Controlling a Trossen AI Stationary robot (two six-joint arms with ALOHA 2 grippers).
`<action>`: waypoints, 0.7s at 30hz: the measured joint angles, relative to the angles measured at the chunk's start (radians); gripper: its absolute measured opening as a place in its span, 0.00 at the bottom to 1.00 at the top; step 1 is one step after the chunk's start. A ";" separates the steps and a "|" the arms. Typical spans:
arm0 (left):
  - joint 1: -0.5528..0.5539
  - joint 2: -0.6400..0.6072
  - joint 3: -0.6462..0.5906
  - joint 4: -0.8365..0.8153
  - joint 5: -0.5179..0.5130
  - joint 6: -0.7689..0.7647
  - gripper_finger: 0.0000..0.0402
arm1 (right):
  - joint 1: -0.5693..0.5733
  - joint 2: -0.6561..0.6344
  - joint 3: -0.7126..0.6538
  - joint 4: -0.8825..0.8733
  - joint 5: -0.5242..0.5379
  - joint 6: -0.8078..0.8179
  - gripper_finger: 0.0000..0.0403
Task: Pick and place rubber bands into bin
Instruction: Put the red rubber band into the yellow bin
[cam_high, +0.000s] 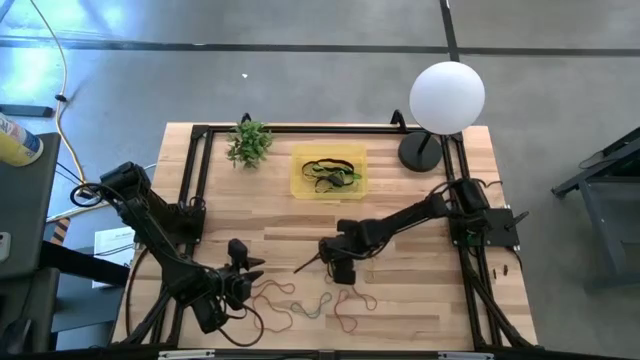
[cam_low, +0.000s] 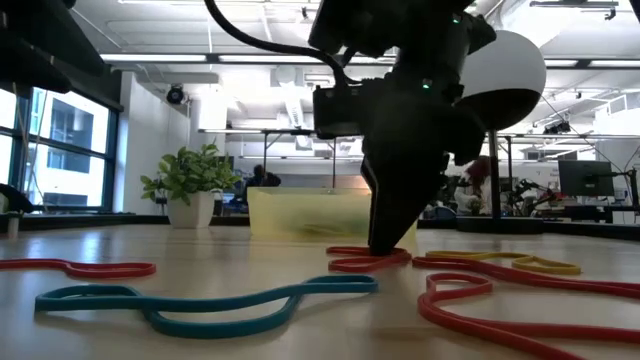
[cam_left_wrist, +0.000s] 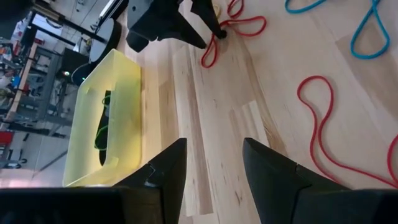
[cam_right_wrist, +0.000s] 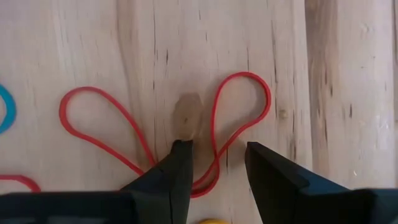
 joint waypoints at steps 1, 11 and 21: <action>0.000 0.000 0.000 0.000 0.000 0.000 0.36 | -0.005 0.005 0.000 -0.001 -0.012 0.001 0.34; 0.000 0.000 0.000 0.000 -0.001 0.003 0.36 | -0.016 0.013 -0.002 -0.005 -0.052 0.001 0.28; 0.000 0.000 0.000 0.001 -0.014 -0.017 0.36 | -0.016 0.014 -0.004 -0.007 -0.040 0.026 0.01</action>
